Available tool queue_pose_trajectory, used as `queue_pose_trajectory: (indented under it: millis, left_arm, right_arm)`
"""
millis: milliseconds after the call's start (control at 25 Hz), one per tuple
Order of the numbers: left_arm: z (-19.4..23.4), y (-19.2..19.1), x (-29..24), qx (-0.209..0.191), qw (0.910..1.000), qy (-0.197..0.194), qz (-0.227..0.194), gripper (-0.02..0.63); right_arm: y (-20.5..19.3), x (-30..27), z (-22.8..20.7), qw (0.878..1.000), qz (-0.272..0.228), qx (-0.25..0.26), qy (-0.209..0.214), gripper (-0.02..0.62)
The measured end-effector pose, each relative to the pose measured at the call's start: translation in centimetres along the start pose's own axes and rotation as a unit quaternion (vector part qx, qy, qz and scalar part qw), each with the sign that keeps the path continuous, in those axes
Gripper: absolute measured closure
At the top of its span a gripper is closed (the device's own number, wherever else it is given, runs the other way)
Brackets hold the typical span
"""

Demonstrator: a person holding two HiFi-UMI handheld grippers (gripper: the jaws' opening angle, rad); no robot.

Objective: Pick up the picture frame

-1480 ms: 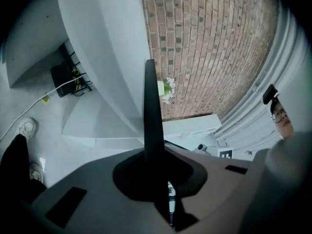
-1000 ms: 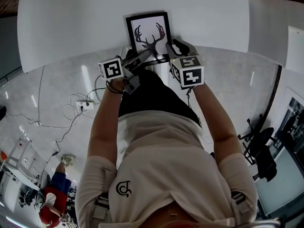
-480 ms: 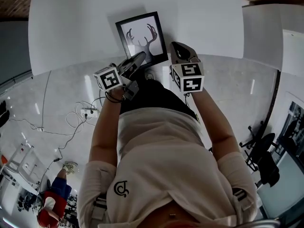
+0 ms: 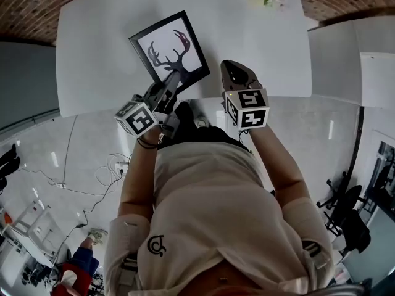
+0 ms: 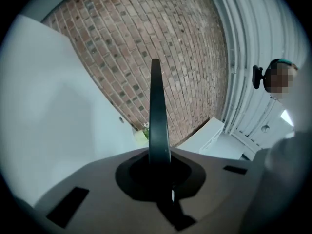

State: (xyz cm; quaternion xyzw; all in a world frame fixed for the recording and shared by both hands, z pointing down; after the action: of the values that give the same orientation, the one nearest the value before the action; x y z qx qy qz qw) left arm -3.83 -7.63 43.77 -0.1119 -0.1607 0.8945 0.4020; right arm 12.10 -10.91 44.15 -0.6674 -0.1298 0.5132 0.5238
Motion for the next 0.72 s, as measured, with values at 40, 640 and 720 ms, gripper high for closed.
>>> queue_pose_trajectory:
  millis: [40,640,720]
  left_arm:
    - [-0.5,1.1,-0.2,-0.019,0.9998,0.000,-0.006,0.583]
    - [-9.2,14.1,-3.5,-0.369,0.9276,0.018,-0.057,0.583]
    - [-10.2,15.5,-3.4,-0.400,0.9132,0.025,-0.074,0.583]
  right_arm:
    - [1.0,-0.2,-0.1,1.000,-0.007,0.001,-0.002,0.588]
    - [12.9,-2.9,-0.9,0.995,-0.100,0.015,-0.022,0.588]
    - [14.0,-3.1,-0.9,0.993,-0.111,0.015,-0.023,0.588]
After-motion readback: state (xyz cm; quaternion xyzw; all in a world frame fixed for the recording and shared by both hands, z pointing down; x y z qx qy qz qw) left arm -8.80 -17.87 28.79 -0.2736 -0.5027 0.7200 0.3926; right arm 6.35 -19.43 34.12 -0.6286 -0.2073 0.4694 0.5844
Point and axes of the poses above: the fingertips, and each gripper's own axes: x backward along the fingers, z to its left, y out of its top, the point moved 2 cm from there along x, backward along the fingers, and after that the axes turned 11 degrees about x, right-handed, at the moved point
